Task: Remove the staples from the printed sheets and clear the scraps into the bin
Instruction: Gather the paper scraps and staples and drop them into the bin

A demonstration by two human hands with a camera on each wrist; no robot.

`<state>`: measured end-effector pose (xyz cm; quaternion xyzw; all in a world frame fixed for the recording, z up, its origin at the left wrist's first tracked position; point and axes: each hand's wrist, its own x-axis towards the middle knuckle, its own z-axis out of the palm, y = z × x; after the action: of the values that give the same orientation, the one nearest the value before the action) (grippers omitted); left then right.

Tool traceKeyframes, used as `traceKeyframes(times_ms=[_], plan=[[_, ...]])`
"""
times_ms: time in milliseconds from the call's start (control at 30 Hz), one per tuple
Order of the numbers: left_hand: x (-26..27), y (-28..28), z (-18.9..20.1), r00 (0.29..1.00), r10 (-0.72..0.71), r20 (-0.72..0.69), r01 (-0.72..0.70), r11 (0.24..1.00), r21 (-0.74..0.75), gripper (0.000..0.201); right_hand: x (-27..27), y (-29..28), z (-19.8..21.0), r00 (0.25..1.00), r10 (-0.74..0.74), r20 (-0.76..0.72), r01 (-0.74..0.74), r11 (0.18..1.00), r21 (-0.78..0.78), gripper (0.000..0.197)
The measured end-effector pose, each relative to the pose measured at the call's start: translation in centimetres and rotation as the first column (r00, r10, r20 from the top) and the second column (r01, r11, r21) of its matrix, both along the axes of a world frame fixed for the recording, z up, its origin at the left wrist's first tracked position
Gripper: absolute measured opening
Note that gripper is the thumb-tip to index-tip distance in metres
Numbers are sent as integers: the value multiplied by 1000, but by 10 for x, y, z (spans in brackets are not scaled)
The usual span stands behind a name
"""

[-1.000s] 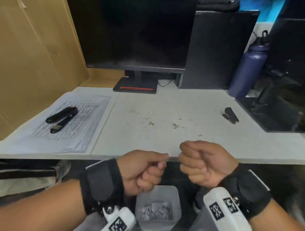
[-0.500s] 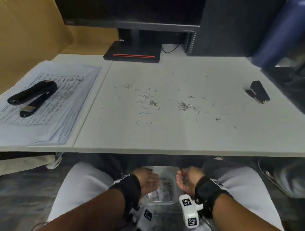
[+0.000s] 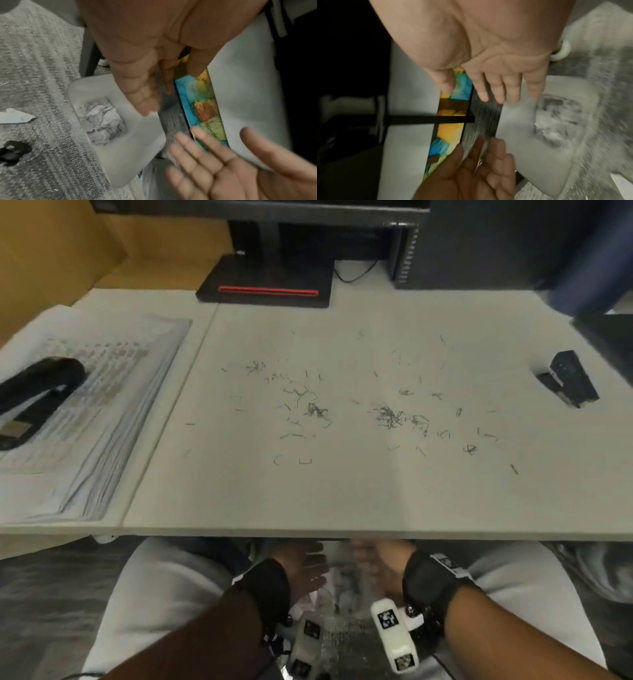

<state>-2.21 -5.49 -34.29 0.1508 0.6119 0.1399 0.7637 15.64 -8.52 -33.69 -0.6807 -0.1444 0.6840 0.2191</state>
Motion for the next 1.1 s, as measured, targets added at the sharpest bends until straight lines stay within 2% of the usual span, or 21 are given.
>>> traceKeyframes(times_ms=[67,133,167,200,233,267,300,333,400,467,500,533,567,633,667,700,767,867,967,1033,1100], plan=[[7,-4,21,982,-188,-24,189,978,85,21,-7,-2,29,982,174,72,-180,980,86,21],[12,-15,62,872,-479,-102,490,852,185,22,-11,-9,63,893,414,175,-440,885,153,14],[11,-23,85,763,-623,-170,645,720,255,18,-9,-14,79,804,546,235,-588,789,178,20],[7,-31,109,618,-728,-296,781,529,331,15,-7,-20,98,707,648,283,-703,688,180,32],[-1,-37,132,443,-756,-482,884,282,372,18,-3,-27,119,625,714,317,-778,602,178,42],[-9,-44,160,316,-691,-650,934,107,340,21,1,-35,142,556,751,354,-830,526,188,48],[-20,-50,192,257,-592,-764,953,25,302,22,9,-42,164,508,765,395,-861,461,215,51],[-34,-54,218,266,-499,-825,947,-24,320,21,15,-51,188,498,754,429,-867,422,264,54],[-60,-52,254,382,-366,-849,882,-129,453,20,32,-66,231,598,659,456,-801,466,376,47],[-90,-34,261,533,-182,-826,819,-135,558,29,49,-77,261,750,480,456,-662,549,511,26],[-104,-23,258,541,-57,-839,832,-107,544,38,57,-79,268,809,343,477,-583,566,583,19],[-115,-11,251,495,49,-867,869,-51,493,49,65,-79,270,825,179,536,-533,560,634,15],[-122,-2,248,405,101,-909,912,28,409,61,73,-77,267,770,19,638,-545,540,641,14],[-123,10,237,246,68,-967,953,167,254,87,88,-71,252,479,-148,865,-676,566,471,26],[-118,12,232,194,30,-980,959,206,196,97,93,-68,243,345,-107,932,-710,621,334,47],[-109,11,227,145,4,-989,961,237,141,103,98,-65,232,260,-10,966,-710,676,198,70],[-85,3,222,100,-7,-995,963,253,95,104,99,-60,217,165,156,974,-693,721,2,103],[-47,-11,228,93,-63,-994,982,173,80,102,84,-57,210,87,220,972,-733,674,-87,123],[-27,-5,237,164,-125,-979,977,159,143,99,67,-55,217,122,287,950,-807,587,-73,120],[-31,14,248,260,-110,-959,933,284,220,95,70,-51,228,226,310,923,-835,550,19,123],[-48,41,259,322,-110,-940,871,423,249,94,86,-44,239,361,266,894,-783,607,136,132]])
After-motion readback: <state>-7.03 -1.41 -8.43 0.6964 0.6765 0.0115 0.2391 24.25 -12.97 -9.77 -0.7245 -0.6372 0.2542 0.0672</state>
